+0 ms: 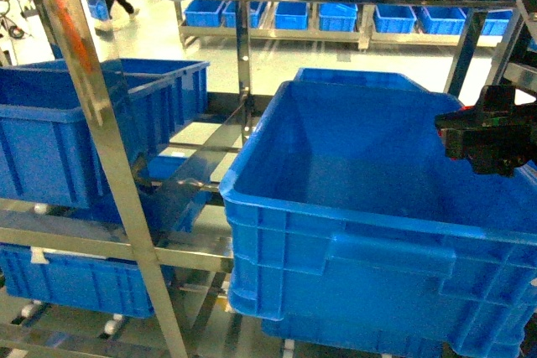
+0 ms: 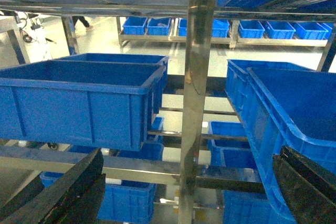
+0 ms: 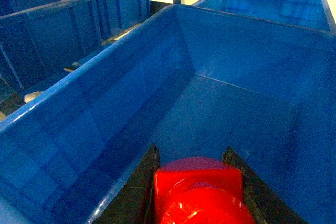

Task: Pick red block from blue box to shelf

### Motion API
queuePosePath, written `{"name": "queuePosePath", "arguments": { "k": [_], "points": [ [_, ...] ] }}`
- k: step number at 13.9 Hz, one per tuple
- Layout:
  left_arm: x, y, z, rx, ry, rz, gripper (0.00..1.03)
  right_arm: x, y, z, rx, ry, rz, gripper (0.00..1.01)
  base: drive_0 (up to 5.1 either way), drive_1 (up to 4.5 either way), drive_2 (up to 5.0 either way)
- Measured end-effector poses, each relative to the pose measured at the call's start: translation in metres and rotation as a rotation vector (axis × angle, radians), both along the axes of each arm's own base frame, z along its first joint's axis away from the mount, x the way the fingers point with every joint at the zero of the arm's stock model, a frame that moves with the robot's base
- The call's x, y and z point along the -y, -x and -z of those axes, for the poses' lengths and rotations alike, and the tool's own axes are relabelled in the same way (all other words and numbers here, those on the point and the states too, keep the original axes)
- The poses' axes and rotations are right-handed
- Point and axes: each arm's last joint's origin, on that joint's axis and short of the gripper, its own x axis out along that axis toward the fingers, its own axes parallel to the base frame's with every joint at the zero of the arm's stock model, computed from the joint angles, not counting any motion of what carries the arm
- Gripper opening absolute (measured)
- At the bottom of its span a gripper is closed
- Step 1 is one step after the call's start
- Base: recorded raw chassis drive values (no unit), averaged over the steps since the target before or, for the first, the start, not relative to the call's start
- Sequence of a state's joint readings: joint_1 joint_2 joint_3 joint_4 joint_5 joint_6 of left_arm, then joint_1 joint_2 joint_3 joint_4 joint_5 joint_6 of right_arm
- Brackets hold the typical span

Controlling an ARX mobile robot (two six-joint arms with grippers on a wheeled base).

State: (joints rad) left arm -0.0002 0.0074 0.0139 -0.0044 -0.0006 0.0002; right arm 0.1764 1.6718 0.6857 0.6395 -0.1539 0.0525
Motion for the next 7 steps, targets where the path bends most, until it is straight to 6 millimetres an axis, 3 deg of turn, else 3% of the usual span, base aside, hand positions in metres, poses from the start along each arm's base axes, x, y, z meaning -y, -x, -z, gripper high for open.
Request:
{"name": "queuePosePath", "arguments": {
  "k": [5,7],
  "points": [
    [0.0,0.0,0.0,0.0,0.0,0.0,0.98,0.005,-0.033,0.03,-0.037,0.003,-0.037,0.28,0.0,0.0,0.0],
    [0.0,0.0,0.0,0.0,0.0,0.0,0.98,0.005,-0.039,0.022,0.008,-0.009,-0.044,0.32,0.0,0.0,0.0]
  ]
}}
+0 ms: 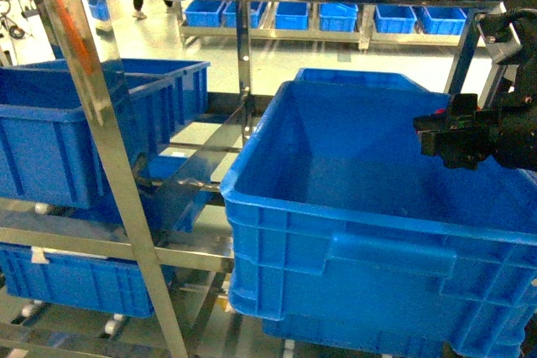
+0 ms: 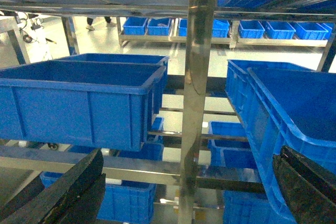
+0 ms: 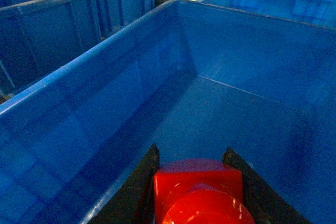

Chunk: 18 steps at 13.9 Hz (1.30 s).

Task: Pick red block from blue box to shelf

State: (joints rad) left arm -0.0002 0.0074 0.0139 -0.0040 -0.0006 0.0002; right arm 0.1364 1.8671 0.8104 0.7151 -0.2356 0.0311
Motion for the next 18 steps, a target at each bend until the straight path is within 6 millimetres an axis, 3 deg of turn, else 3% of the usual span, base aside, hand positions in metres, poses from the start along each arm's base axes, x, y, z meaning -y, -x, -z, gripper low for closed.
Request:
{"name": "queuePosePath", "arguments": {
  "k": [2,3,5,8,11,13,14,15,17,18],
  "points": [
    [0.0,0.0,0.0,0.0,0.0,0.0,0.98,0.0,0.0,0.0,-0.004,-0.003,-0.004,0.56,0.0,0.0,0.0],
    [0.0,0.0,0.0,0.0,0.0,0.0,0.98,0.001,0.001,-0.003,0.009,-0.01,-0.013,0.76,0.0,0.0,0.0],
    [0.0,0.0,0.0,0.0,0.0,0.0,0.98,0.003,0.005,-0.011,0.027,-0.031,-0.01,0.99,0.0,0.0,0.0],
    [0.0,0.0,0.0,0.0,0.0,0.0,0.98,0.006,0.048,-0.029,-0.023,-0.142,-0.026,0.98,0.0,0.0,0.0],
    [0.0,0.0,0.0,0.0,0.0,0.0,0.98,0.023,0.087,-0.053,0.101,-0.141,0.081,0.98,0.0,0.0,0.0],
    [0.0,0.0,0.0,0.0,0.0,0.0,0.98,0.029,0.093,-0.05,0.133,-0.06,0.158,0.98,0.0,0.0,0.0],
    [0.0,0.0,0.0,0.0,0.0,0.0,0.98,0.027,0.093,-0.048,0.221,-0.028,0.207,0.93,0.0,0.0,0.0],
    [0.0,0.0,0.0,0.0,0.0,0.0,0.98,0.031,0.108,-0.04,0.304,0.019,0.323,0.76,0.0,0.0,0.0],
    [0.0,0.0,0.0,0.0,0.0,0.0,0.98,0.04,0.134,-0.039,0.341,0.034,0.364,0.51,0.0,0.0,0.0],
    [0.0,0.0,0.0,0.0,0.0,0.0,0.98,0.044,0.148,-0.037,0.344,0.042,0.369,0.32,0.0,0.0,0.0]
  ]
}}
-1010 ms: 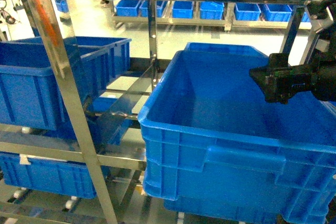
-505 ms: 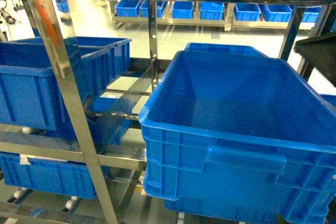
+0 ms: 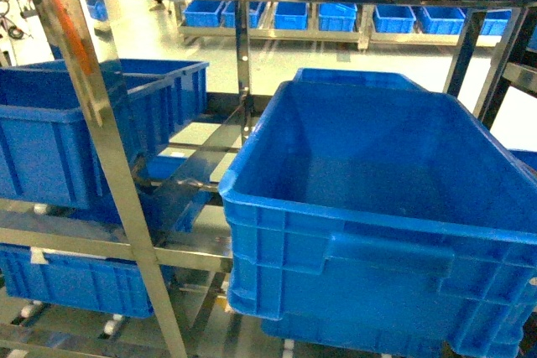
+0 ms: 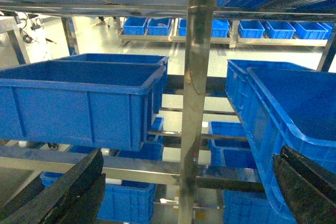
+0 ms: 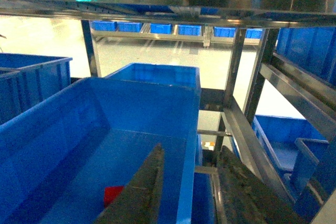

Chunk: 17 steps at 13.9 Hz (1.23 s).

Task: Pick red block from blue box to shelf

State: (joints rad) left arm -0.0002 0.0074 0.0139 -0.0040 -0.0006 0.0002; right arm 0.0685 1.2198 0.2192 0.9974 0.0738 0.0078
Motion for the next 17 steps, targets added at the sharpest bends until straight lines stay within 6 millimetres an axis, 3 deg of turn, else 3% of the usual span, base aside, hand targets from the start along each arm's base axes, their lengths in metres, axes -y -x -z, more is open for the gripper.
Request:
{"name": "queuePosePath", "arguments": {
  "k": [1,2,4,17],
  "points": [
    [0.0,0.0,0.0,0.0,0.0,0.0,0.98,0.008,0.014,0.006,-0.019,0.002,-0.021,0.12,0.0,0.0,0.0],
    [0.0,0.0,0.0,0.0,0.0,-0.001,0.98,0.013,0.022,0.008,0.028,0.005,0.005,0.02,0.0,0.0,0.0],
    [0.0,0.0,0.0,0.0,0.0,0.0,0.98,0.012,0.036,0.02,-0.04,0.004,-0.002,0.02,0.0,0.0,0.0],
    [0.0,0.0,0.0,0.0,0.0,0.0,0.98,0.012,0.082,0.007,0.014,0.004,-0.002,0.02,0.0,0.0,0.0]
  ]
}}
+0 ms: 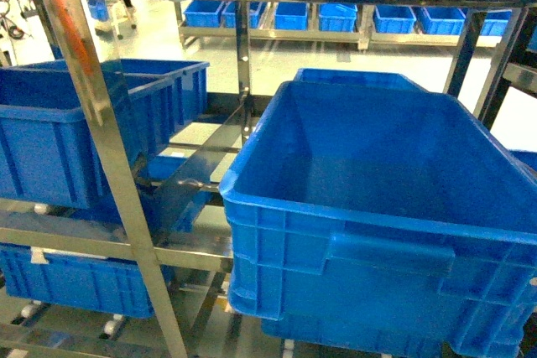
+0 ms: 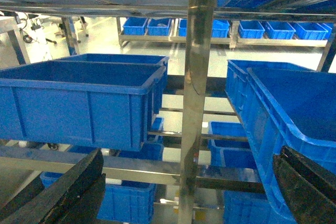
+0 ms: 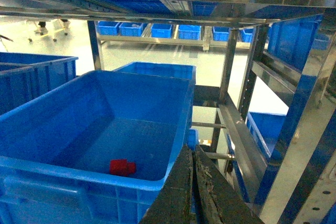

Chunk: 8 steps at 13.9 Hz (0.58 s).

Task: Pick red block from blue box to shelf

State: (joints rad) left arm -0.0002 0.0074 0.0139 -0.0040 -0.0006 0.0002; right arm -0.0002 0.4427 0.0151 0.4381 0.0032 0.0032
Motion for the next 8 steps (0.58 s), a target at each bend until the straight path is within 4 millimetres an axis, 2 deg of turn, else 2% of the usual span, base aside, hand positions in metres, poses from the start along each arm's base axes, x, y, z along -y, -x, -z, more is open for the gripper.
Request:
{"name": "queuePosePath", "arguments": {
  "k": [8],
  "points": [
    [0.0,0.0,0.0,0.0,0.0,0.0,0.98,0.0,0.017,-0.001,0.005,0.0,0.0,0.02,0.0,0.0,0.0]
  ]
}}
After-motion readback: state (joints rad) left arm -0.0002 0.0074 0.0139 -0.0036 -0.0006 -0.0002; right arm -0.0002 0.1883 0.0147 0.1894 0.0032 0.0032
